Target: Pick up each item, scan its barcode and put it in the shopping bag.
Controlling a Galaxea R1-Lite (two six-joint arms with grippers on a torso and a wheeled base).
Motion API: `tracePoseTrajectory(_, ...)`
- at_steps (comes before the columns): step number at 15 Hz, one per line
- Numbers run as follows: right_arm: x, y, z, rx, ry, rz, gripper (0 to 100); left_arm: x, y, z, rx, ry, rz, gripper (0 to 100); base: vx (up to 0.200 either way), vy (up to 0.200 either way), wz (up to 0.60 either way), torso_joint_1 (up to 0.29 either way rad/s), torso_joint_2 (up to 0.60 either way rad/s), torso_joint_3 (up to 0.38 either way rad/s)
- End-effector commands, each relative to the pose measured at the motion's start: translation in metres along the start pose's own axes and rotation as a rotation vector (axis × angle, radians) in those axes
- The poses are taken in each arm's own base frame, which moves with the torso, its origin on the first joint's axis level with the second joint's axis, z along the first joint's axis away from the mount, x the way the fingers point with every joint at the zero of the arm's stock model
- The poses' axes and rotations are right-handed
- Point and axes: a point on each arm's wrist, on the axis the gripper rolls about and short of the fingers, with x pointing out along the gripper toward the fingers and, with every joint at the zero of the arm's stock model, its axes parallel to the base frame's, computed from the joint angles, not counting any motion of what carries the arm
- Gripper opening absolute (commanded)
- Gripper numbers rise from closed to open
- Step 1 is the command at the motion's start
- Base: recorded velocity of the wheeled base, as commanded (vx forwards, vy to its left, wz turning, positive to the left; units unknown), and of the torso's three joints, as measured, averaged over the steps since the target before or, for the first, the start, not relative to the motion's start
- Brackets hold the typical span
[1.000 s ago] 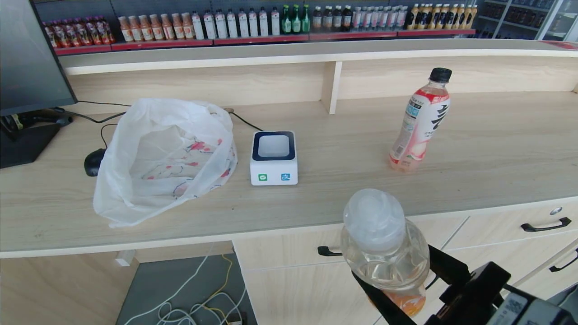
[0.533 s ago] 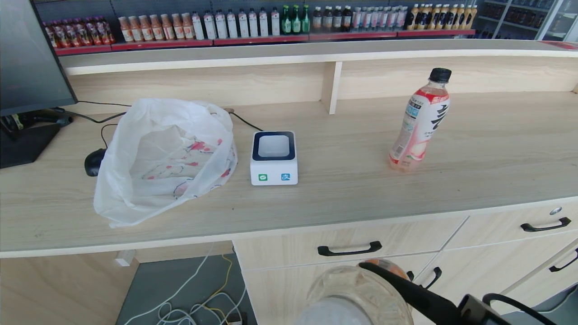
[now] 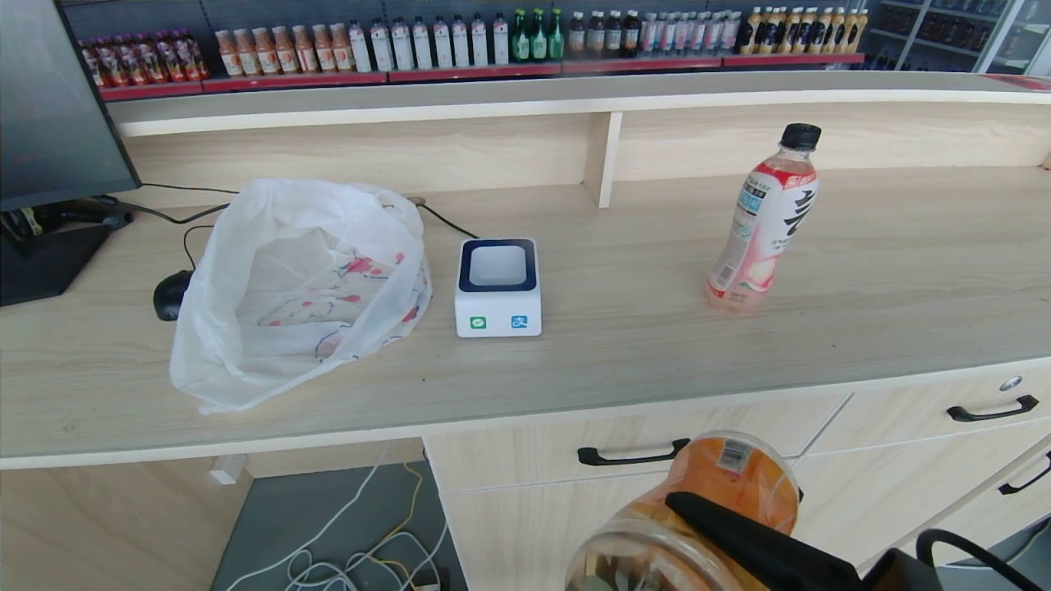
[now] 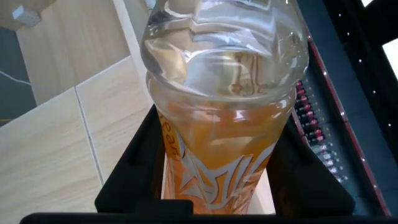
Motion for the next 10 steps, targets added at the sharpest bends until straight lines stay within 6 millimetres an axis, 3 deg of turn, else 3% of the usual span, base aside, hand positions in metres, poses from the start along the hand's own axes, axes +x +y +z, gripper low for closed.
tracePoseTrajectory(1,-0.0052,0.0025,-0.0032,-0.018,0.005,0.018,0,0.0000,0.0000,0.0000,0.001,-0.001,0.000,100,0.000,0.000,0.00,0.000,0.00,0.000)
tracePoseTrajectory(10,-0.0056,0.0011,0.0050,-0.309,-0.032,0.007,0,0.0000,0.0000,0.0000,0.001,-0.001,0.000,100,0.000,0.000,0.00,0.000,0.00,0.000)
